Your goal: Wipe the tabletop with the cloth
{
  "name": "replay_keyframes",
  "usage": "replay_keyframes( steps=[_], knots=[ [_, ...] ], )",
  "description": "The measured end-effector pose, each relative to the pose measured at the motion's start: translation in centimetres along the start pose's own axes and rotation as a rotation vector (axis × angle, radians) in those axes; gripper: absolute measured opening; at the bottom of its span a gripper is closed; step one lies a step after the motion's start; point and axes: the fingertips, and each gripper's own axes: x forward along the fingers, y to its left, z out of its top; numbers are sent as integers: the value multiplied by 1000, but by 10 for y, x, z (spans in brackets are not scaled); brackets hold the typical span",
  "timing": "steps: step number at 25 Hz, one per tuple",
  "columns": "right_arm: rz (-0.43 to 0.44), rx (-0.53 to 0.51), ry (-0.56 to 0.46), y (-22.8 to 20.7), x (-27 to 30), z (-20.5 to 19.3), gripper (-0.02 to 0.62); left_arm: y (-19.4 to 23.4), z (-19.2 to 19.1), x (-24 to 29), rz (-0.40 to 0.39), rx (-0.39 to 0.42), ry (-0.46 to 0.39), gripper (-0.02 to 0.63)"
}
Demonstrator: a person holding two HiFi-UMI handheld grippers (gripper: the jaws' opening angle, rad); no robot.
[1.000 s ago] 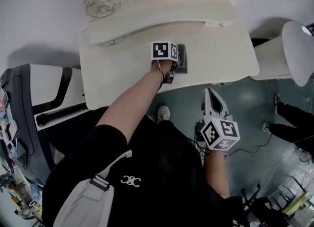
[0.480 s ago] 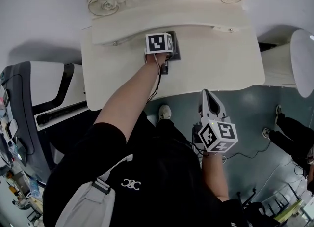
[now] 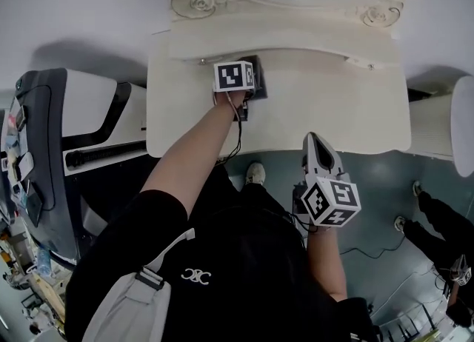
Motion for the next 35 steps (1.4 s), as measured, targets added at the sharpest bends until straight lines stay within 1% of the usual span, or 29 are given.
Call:
replay_keyframes(
  steps=[11, 15, 18, 21, 26, 30, 35],
  knots=[
    [100, -53, 27, 40, 22, -2, 11, 113, -11, -51, 123, -55, -48, 18],
    [117, -68, 29, 48, 25, -3, 11, 150, -12, -66, 168, -79, -66, 18],
    [122, -76, 34, 51, 25, -4, 11, 176, -13, -77, 209, -82, -69, 18],
    [127, -82, 34, 54, 25, -4, 11, 197, -16, -89, 226, -90, -72, 18],
    [139, -88, 34, 59, 26, -5, 11, 213, -32, -107, 218, -114, -70, 18],
    [151, -93, 32, 65, 27, -6, 11, 209, -50, -120, 216, -85, -75, 18],
    [162, -95, 33, 68, 28, -9, 11, 194, -67, -127, 232, -83, -95, 18]
  ],
)
